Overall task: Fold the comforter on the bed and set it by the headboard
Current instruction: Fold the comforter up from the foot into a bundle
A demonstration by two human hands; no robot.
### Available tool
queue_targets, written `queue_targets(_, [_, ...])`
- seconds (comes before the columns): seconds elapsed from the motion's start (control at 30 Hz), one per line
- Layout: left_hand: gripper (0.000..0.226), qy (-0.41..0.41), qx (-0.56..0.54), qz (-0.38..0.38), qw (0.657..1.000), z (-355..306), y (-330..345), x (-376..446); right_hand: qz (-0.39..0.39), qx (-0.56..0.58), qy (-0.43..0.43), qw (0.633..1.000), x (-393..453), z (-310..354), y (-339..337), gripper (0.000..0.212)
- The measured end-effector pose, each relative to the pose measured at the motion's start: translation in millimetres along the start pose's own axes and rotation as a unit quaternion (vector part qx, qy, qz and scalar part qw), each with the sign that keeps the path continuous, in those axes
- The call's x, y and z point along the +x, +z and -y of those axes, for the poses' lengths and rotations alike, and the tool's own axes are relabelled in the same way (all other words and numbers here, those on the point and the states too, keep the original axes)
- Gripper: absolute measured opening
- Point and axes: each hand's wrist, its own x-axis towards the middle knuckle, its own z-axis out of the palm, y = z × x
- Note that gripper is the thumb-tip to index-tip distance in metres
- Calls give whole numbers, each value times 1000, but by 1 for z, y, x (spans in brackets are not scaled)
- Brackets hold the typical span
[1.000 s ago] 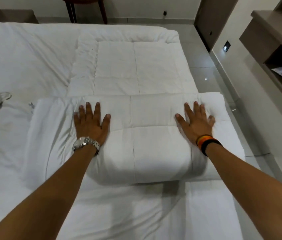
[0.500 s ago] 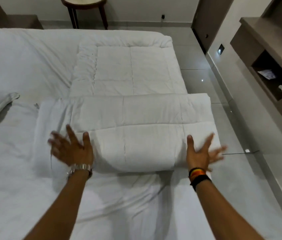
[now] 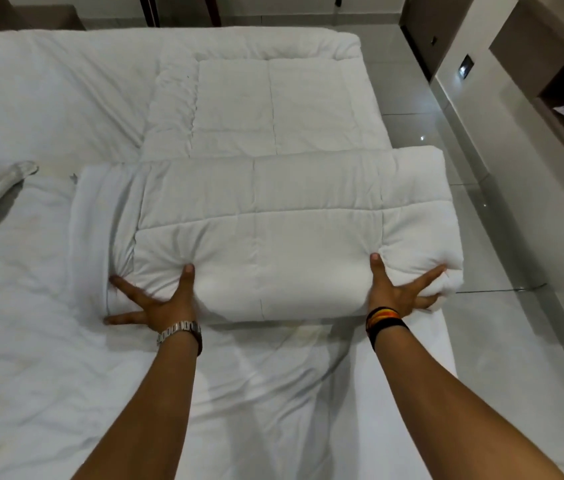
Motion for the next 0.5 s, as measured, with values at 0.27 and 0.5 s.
queue_targets(0.27, [126,-113,-41,36,992,-50,-15,-11,-19,76,-17,997,-12,27,3,114])
queue_targets(0.5, [110,-79,-112,37,990,-75,-74,-66,-1,138,-45,989,-57,54,-40,103])
